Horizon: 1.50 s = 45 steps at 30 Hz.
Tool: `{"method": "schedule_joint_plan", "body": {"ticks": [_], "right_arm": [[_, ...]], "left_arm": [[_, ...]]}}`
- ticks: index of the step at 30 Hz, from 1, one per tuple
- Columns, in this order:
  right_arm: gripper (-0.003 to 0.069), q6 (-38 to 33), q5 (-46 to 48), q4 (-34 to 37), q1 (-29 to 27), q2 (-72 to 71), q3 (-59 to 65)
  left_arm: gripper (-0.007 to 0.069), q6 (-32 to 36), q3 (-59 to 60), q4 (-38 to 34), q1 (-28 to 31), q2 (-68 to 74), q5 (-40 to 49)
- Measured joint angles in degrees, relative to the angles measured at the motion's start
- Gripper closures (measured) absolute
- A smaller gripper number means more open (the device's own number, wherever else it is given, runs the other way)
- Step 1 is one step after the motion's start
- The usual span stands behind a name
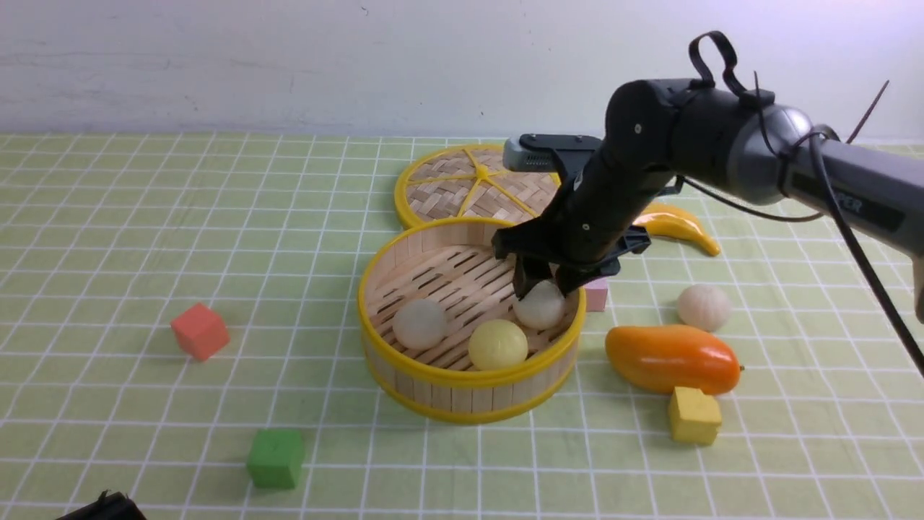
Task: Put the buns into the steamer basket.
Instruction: Use the right arm to put the steamed stuffed bun into the steamer, then use the right arm to grab a steamed stuffed bun
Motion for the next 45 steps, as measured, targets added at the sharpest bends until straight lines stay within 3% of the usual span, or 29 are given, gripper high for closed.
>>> {"method": "schedule_joint_plan", "body": {"ticks": [3, 5, 7, 8, 12, 17, 22, 27, 45], "right_arm": [[0.0151, 0.0, 3.44, -1.07, 0.0, -1.99, -2.74], [0.0156, 0.0, 6.9, -5.95, 0.0, -5.87, -4.73], [0.0198, 0.24, 10.28, -13.06, -0.31, -9.42, -5.02], [0.0203, 0.31, 10.61, -13.06, -0.4, -9.72, -4.95], [0.0336, 3.47, 14.36, -19.3, -4.7, -13.55, 1.22], [0.0421, 4.04, 11.3, -15.2, -12.34, -12.2, 10.71], [0.0396, 1.01, 5.18, -6.57, -17.06, -9.96, 11.77], [0.0379, -2.5, 2.22, -1.4, -17.73, -8.47, 11.77], [0.0375, -2.19, -5.68, -4.98, -17.75, -3.94, 11.77]], "left_arm": [[0.0603, 0.0, 0.0, 0.0, 0.0, 0.0, 0.0], [0.0602, 0.0, 0.0, 0.0, 0.0, 0.0, 0.0], [0.0599, 0.0, 0.0, 0.0, 0.0, 0.0, 0.0], [0.0599, 0.0, 0.0, 0.0, 0.0, 0.0, 0.0], [0.0596, 0.0, 0.0, 0.0, 0.0, 0.0, 0.0], [0.0588, 0.0, 0.0, 0.0, 0.0, 0.0, 0.0], [0.0587, 0.0, 0.0, 0.0, 0.0, 0.0, 0.0], [0.0587, 0.0, 0.0, 0.0, 0.0, 0.0, 0.0], [0.0586, 0.06, 0.0, 0.0, 0.0, 0.0, 0.83]]}}
